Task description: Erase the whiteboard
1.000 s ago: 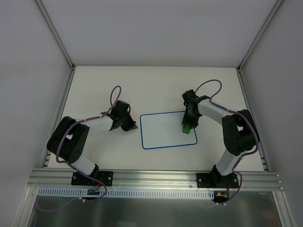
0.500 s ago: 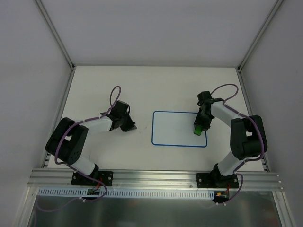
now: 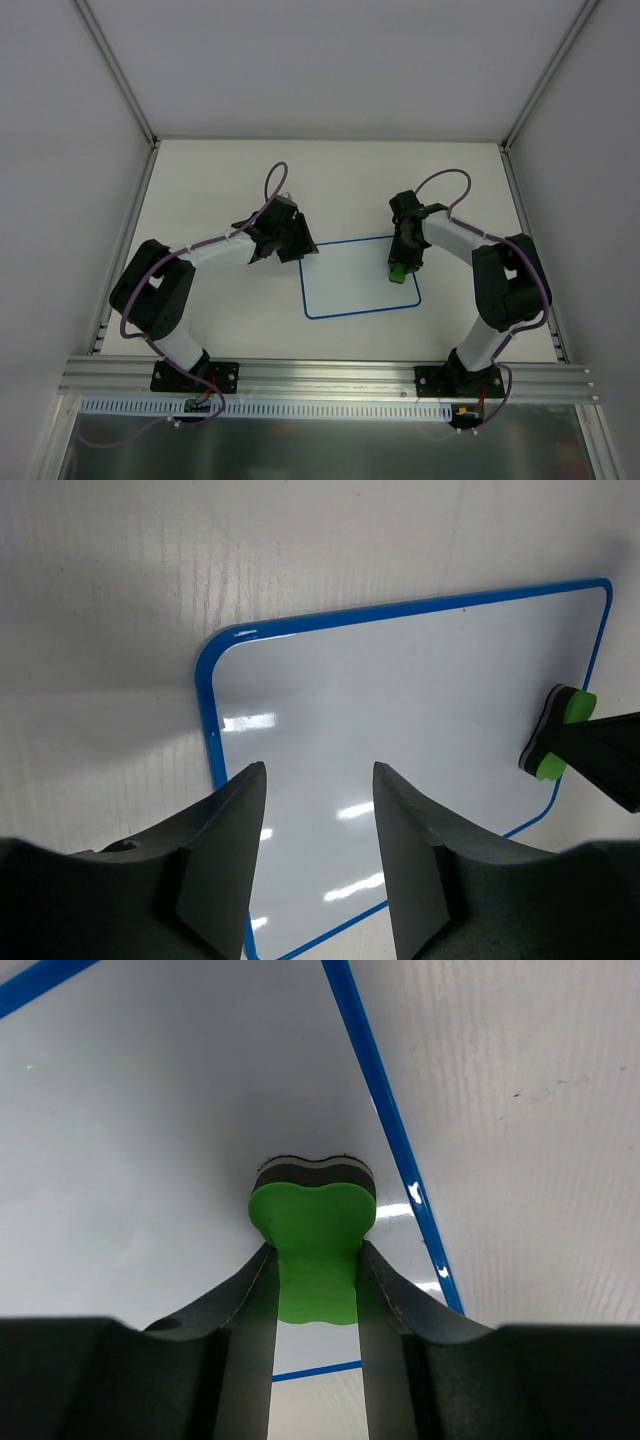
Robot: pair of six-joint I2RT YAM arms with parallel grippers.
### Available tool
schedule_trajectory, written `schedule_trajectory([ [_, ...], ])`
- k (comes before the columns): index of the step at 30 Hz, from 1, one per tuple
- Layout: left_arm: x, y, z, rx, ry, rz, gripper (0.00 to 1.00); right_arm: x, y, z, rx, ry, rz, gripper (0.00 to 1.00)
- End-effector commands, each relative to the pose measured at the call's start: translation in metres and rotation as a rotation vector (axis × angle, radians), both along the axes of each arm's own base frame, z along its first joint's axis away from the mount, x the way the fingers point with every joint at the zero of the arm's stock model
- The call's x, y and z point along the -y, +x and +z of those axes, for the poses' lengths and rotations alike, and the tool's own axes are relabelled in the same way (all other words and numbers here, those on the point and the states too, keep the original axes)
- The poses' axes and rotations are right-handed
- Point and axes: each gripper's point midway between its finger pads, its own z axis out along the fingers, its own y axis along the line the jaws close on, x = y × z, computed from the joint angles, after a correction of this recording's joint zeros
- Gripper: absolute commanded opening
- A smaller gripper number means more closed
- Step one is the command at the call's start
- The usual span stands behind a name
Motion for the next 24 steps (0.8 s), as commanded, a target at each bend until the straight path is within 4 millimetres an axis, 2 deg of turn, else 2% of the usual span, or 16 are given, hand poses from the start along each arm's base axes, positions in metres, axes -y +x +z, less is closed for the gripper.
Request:
schedule_trajectory([
  [1,-0.001,0.002,-0.017,-0.026,0.075,-0.02,0.47,-0.006,-0.005,-0.01,-0.04,-0.002,-0.009,0.0],
  [5,-0.015,-0.004,-0.029,-0.052,0.145,0.024,0.46,-0.017,-0.002,-0.008,-0.032,0.006,0.009,0.0],
  [9,-0.037,-0.012,-0.03,-0.047,0.215,0.073,0.46,-0.022,-0.001,-0.009,-0.033,0.005,0.016,0.0],
  [11,-0.042,-0.014,-0.028,-0.045,0.231,0.077,0.46,-0.023,-0.001,-0.01,-0.036,0.003,0.021,0.0],
  [20,-0.046,-0.023,-0.044,-0.106,0.269,0.071,0.41,-0.024,0.001,-0.01,-0.033,0.001,0.025,0.0],
  [24,-0.044,-0.021,-0.05,-0.124,0.285,0.064,0.26,-0.023,0.0,-0.012,-0.037,-0.004,0.021,0.0],
])
